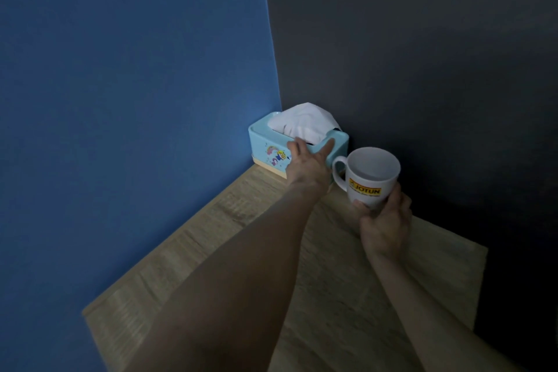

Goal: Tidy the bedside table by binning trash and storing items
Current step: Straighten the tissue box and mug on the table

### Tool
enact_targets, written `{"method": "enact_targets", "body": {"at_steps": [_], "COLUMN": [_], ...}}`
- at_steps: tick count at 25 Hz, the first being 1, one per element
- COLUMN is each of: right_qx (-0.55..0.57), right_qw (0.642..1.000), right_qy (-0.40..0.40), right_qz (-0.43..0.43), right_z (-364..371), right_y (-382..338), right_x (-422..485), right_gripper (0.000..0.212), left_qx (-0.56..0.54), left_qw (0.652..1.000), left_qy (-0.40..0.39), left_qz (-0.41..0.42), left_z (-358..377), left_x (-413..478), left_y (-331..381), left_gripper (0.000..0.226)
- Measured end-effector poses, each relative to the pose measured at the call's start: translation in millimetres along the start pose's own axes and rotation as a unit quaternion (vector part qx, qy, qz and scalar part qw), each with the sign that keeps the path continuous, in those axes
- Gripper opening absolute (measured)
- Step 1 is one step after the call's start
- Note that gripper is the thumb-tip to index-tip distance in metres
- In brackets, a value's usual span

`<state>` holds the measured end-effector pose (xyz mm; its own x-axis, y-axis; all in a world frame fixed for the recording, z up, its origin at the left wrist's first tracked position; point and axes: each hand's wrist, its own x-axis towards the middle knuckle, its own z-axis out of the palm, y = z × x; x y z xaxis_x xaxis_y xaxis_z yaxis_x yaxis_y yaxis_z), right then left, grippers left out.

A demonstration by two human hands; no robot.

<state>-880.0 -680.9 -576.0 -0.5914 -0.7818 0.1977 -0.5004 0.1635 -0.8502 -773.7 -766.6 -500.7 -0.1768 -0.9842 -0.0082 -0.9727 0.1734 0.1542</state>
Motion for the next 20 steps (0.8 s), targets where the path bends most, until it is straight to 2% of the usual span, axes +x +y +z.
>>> {"method": "enact_targets", "body": {"at_steps": [6,9,12,13,15,18,20], "right_qx": [0.000,-0.011,0.008,0.020,0.040,0.015,-0.026], "right_qw": [1.000,0.999,0.998,0.996,0.996,0.999,0.999], "right_qy": [0.023,0.020,0.037,0.047,0.043,-0.012,-0.041], "right_qz": [0.009,0.023,0.057,0.067,0.073,0.041,0.023], "right_z": [2,2,-2,-5,-11,-24,-32], "right_y": [-1,-3,-9,-9,-10,-14,-18], "right_x": [0,0,-1,-2,-11,-44,-76], "right_gripper": [0.083,0.084,0.079,0.078,0.081,0.088,0.089], "left_qx": [-0.003,-0.107,-0.180,-0.204,-0.245,-0.238,-0.176], "left_qw": [0.999,0.993,0.980,0.975,0.968,0.970,0.984], "left_qy": [-0.034,-0.017,0.081,0.084,0.042,-0.016,0.000], "left_qz": [0.020,0.036,0.014,0.004,-0.019,-0.042,-0.019], "left_z": [-2,-7,0,5,17,40,57], "left_x": [2,-6,-46,-65,-107,-158,-192], "left_y": [-5,-17,-29,-32,-39,-57,-64], "left_gripper": [0.067,0.076,0.088,0.092,0.098,0.087,0.063]}}
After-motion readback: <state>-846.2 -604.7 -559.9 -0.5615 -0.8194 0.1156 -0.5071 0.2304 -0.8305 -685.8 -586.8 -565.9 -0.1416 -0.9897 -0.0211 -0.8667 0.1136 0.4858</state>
